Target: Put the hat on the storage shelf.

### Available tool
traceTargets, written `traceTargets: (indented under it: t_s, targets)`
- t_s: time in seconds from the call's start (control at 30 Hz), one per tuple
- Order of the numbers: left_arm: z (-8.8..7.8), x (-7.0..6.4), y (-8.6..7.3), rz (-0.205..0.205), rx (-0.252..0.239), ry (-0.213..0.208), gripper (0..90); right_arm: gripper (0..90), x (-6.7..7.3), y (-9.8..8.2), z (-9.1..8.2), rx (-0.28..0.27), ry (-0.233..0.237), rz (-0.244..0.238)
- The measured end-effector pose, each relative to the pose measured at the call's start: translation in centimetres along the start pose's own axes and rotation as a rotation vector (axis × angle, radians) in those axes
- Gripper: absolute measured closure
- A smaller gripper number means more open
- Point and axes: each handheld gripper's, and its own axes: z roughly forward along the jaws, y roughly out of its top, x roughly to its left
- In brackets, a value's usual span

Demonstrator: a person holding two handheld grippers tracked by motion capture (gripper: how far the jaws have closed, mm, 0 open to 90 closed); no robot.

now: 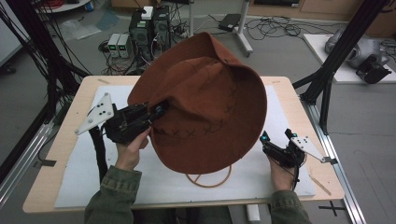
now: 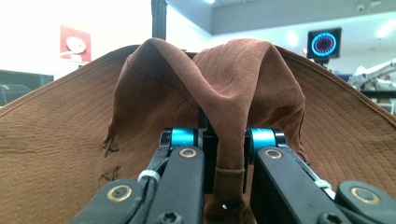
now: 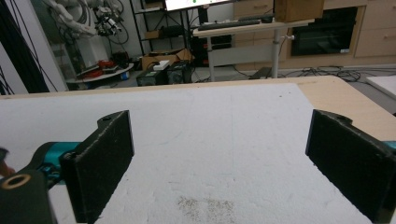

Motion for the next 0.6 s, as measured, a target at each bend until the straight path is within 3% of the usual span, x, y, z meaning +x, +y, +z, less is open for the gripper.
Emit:
traceTargets:
  t_s: [0.5, 0.6]
  targets:
    - [2.8, -0.1, -0.6, -0.040, 0.063, -0.063, 87.1, 6.9, -0.2, 0.0, 0.1, 0.005, 0.008, 0.009]
    - [3.6, -0.2, -0.6, -0.055, 0.111, -0.076, 87.1, 7.0, -0.2, 0.0, 0.1, 0.008, 0.012, 0.005]
